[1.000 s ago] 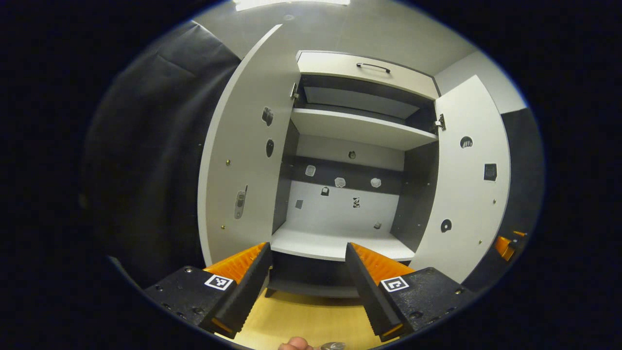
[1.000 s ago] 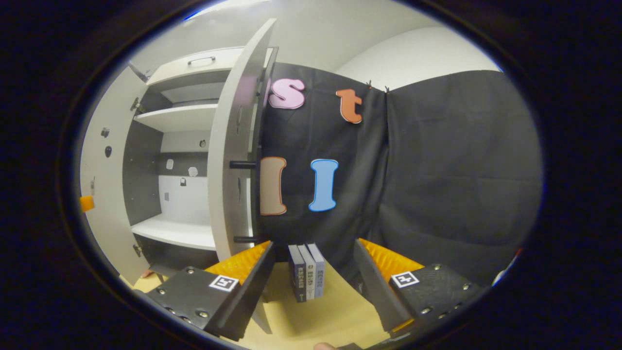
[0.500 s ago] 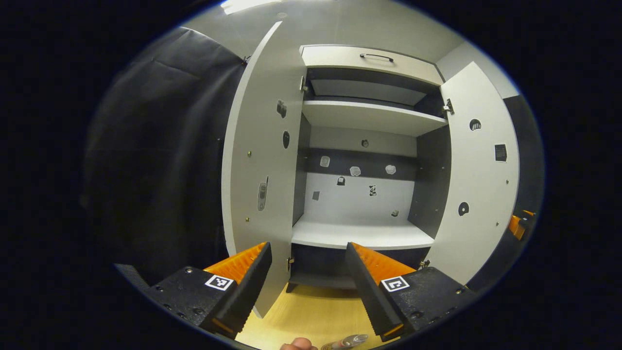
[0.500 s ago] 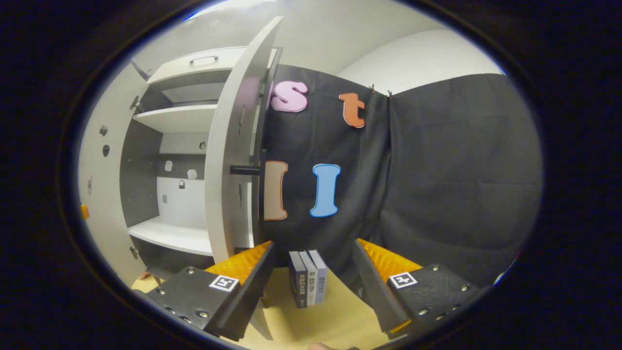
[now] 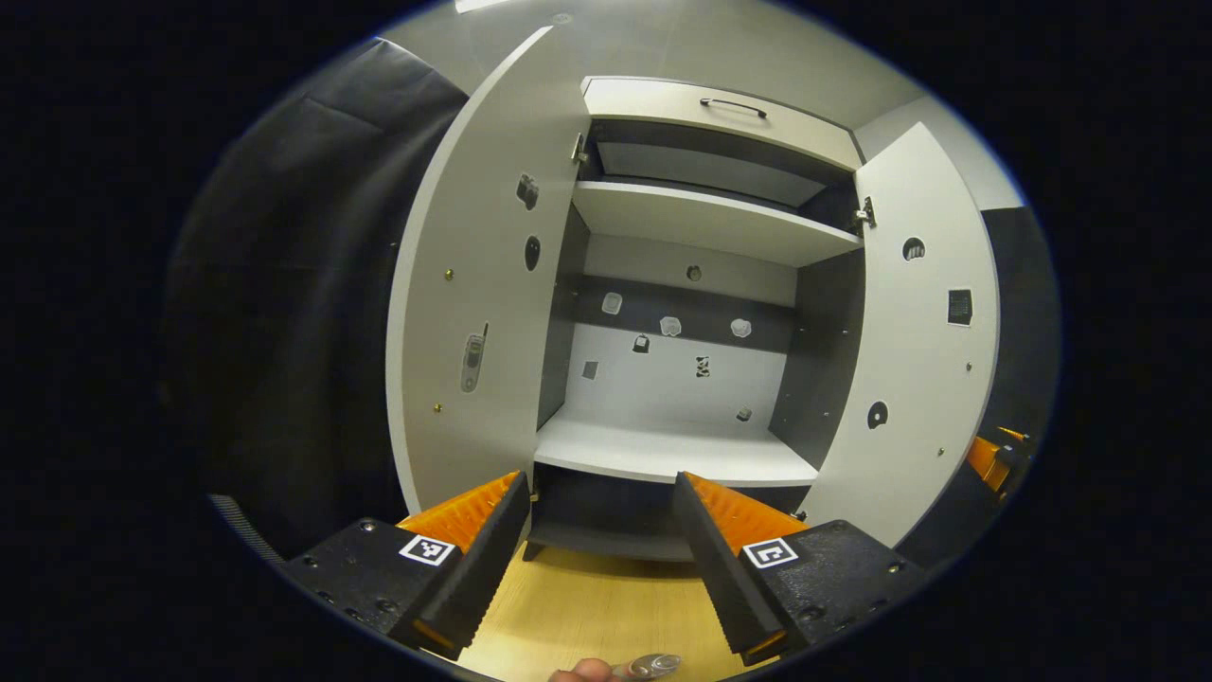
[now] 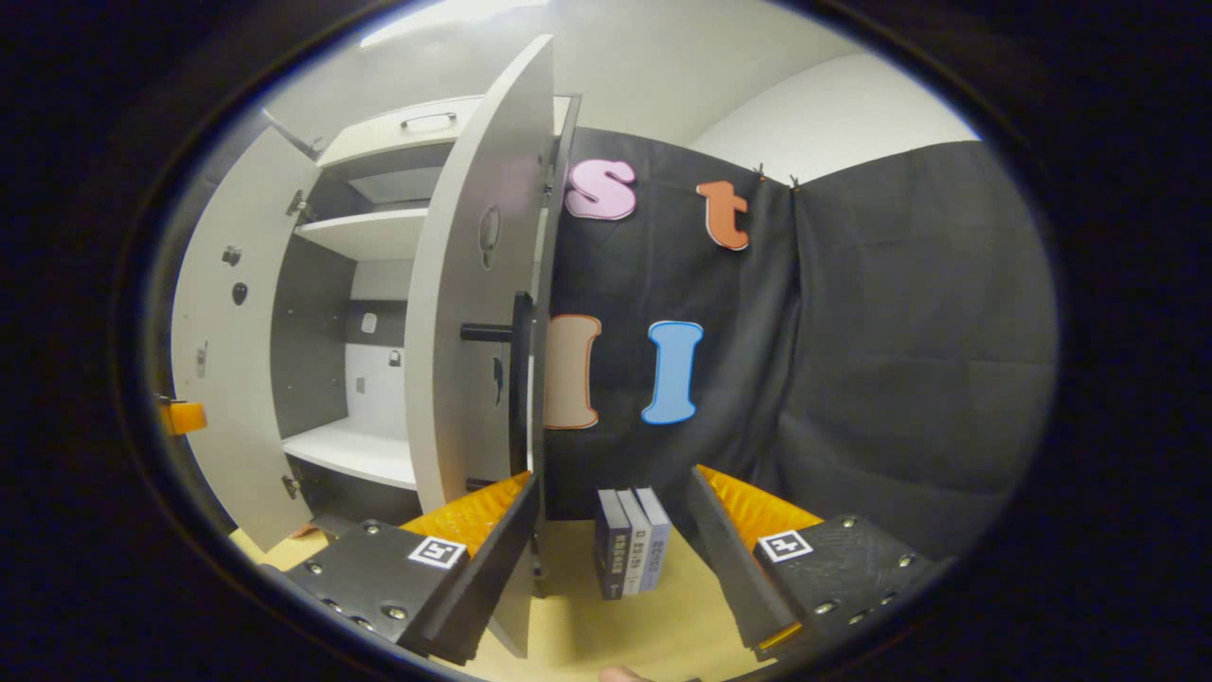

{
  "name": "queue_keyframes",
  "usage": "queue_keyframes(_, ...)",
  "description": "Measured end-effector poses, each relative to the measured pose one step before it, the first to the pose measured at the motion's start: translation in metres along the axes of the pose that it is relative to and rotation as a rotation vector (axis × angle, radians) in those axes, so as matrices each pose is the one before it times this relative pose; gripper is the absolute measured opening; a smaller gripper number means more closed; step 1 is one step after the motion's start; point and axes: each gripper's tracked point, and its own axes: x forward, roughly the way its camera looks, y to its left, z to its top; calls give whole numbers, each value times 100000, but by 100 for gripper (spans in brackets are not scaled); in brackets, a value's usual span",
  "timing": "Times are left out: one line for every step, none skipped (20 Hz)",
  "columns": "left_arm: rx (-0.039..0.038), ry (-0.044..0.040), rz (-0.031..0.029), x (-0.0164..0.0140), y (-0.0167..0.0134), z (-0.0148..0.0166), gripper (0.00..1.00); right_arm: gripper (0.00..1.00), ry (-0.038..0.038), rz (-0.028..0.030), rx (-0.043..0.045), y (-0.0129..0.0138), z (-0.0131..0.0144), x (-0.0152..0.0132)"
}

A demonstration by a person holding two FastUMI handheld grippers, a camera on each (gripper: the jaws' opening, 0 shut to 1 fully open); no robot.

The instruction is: Grasp the bottle in the cabinet with the left hand and place it on the coaster, then close the right door with the right hand and the left door with the left hand.

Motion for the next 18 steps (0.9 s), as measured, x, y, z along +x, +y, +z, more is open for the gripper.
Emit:
queue_keyframes(304, -142, -617, 70, -228, 102, 95, 96, 90, 2849, 465, 1055, 58, -70)
queue_keyframes(368, -146, -463, 146, -207, -3, 95, 96, 165, 3078, 600, 1206, -31, 19)
queue_keyframes(436, 46, -49, 0, -57, 11, 95, 96, 138, 3115, 610, 1306, -15, 90)
queue_keyframes(485, -21, 145, -22, 71, 91, 95, 96, -93, 3184, 354, 1441, 76, 121)
queue_keyframes(408, -132, 299, -148, 153, 40, 95, 96, 130, 3426, -70, 1392, 45, 262)
queue_keyframes(414, -276, 505, -196, 247, 72, 95, 96, 602, 3743, -519, 1513, -320, 399)
queue_keyframes(467, -68, 996, -307, 447, 22, 95, 96, 1055, 3705, -428, 1530, -340, 400)
queue_keyframes(619, 84, 1441, -212, 668, -79, 95, 97, 1010, 4164, -141, 1792, -322, 436)
queue_keyframes(748, 530, 2001, -249, 791, -159, 95, 97, 1069, 6687, 327, 2299, -247, 507)
queue_keyframes(862, 557, 2328, -355, 929, -179, 95, 97, 1064, 4991, -429, 2016, -294, 427)
queue_keyframes(899, 63, 2462, -393, 1008, -43, 95, 97, -21, 3241, -1541, 1577, -20, 470)
queue_keyframes(812, -276, 2687, -436, 1009, 85, 95, 97, -759, 3036, -1974, 1476, 149, 322)
queue_keyframes(553, -149, 2663, -351, 1068, 116, 95, 97, -998, 2822, -1810, 1257, 220, 272)
queue_keyframes(282, 27, 2344, -198, 736, 17, 95, 97, -652, 2589, -1381, 1298, 154, 240)
queue_keyframes(40, 144, 1998, -242, 1099, -202, 95, 94, -525, 2292, -708, 1058, 155, 185)
queue_keyframes(-140, 194, 1708, -168, 773, -135, 95, 94, -315, 2065, -113, 783, 35, 97)
queue_keyframes(-212, 458, 1868, -72, 693, -127, 95, 100, 53, 1652, 331, 638, -18, 117)
queue_keyframes(-356, 364, 1629, -45, 575, -207, 95, 97, 221, 1581, 588, 733, -86, 111)
